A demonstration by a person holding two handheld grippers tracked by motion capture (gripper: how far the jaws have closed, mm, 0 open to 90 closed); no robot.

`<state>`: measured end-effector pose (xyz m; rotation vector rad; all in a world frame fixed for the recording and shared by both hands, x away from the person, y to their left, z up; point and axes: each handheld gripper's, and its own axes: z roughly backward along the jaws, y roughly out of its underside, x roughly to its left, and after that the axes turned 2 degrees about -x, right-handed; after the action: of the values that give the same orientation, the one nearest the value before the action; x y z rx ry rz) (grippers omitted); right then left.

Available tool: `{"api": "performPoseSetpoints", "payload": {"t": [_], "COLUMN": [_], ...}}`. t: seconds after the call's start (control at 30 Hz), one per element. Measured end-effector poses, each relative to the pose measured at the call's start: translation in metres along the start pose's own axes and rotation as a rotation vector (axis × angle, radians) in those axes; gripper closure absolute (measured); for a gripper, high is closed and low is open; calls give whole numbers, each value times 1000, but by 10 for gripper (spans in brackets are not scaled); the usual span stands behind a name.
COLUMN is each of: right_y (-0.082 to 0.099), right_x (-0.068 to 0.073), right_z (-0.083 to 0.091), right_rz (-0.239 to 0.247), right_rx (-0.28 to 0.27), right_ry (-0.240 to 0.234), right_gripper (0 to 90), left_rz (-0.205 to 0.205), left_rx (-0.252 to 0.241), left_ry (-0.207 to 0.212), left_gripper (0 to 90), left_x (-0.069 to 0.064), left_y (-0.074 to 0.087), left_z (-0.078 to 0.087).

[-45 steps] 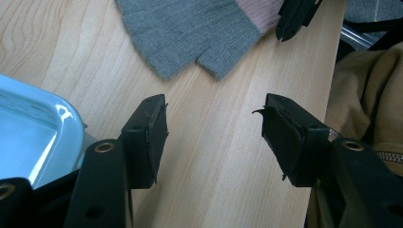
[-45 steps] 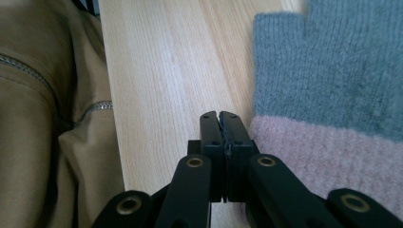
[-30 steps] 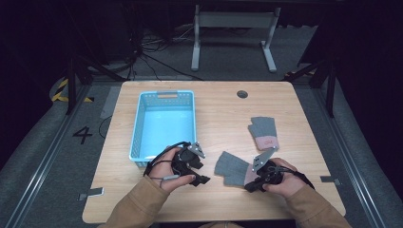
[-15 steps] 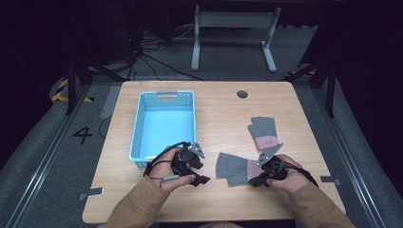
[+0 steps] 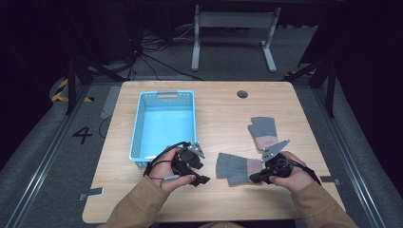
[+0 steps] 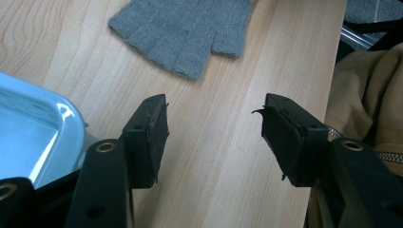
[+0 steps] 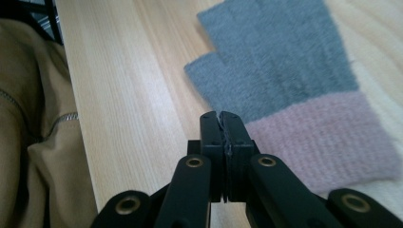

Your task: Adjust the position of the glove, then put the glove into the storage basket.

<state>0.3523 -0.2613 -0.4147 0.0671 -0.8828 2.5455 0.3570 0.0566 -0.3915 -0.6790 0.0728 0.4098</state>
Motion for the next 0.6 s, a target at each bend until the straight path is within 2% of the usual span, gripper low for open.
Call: {"api": "performPoseSetpoints", "payload": {"t": [0.27, 0.4, 0.5, 0.6], "right_y": [-3, -4, -4, -3], "right_x": [-3, -7, -11, -18], "right_z": [10, 16, 20, 24], "right_rz": [-23, -40, -78, -138], "right_rx": [-58, -111, -158, -201], "right_ry": [58, 101, 149, 217], "right_gripper": [897, 895, 893, 885], "left_rz": [2, 7, 3, 10], "left_rx": [1, 0, -1, -3], "left_ry": [-2, -4, -6, -11], "left_gripper": [427, 427, 427, 426], "left_x": [0, -1, -1, -1], "left_y": [1, 2, 3, 4], "left_z": [0, 1, 1, 2]}}
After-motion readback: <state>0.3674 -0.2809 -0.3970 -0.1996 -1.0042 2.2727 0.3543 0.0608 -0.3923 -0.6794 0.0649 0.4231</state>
